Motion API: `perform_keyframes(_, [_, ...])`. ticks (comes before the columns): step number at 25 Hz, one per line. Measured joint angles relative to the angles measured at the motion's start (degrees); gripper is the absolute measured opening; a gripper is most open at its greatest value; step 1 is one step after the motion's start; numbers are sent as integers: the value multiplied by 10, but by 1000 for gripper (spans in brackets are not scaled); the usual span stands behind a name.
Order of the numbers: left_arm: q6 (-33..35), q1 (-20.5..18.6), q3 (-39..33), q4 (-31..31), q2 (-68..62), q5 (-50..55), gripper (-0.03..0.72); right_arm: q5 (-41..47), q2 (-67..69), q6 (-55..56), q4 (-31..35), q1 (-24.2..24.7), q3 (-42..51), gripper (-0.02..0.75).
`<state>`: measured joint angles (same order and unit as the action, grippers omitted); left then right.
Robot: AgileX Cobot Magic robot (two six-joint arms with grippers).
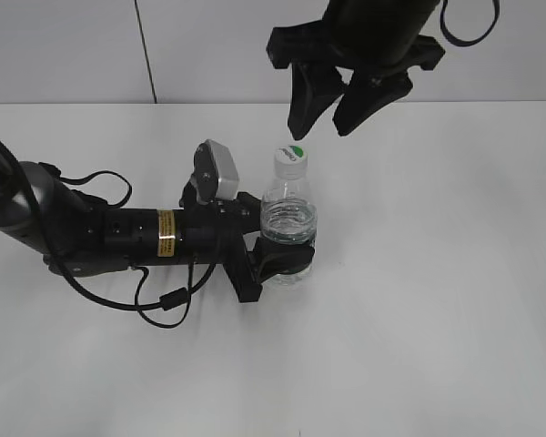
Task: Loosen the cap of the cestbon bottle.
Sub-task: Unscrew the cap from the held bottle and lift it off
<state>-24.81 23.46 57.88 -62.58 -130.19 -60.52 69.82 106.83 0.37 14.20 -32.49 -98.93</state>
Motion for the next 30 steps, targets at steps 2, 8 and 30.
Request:
perform_keyframes(2, [0, 0, 0, 0, 0, 0, 412, 0, 11, 1, 0, -8, -5, 410])
perform_keyframes(8, [0, 0, 0, -1, 0, 1, 412, 0, 35, 2, 0, -29, -22, 410])
perform_keyframes(30, [0, 0, 0, -3, 1, 1, 412, 2, 66, 6, -19, -29, -31, 300])
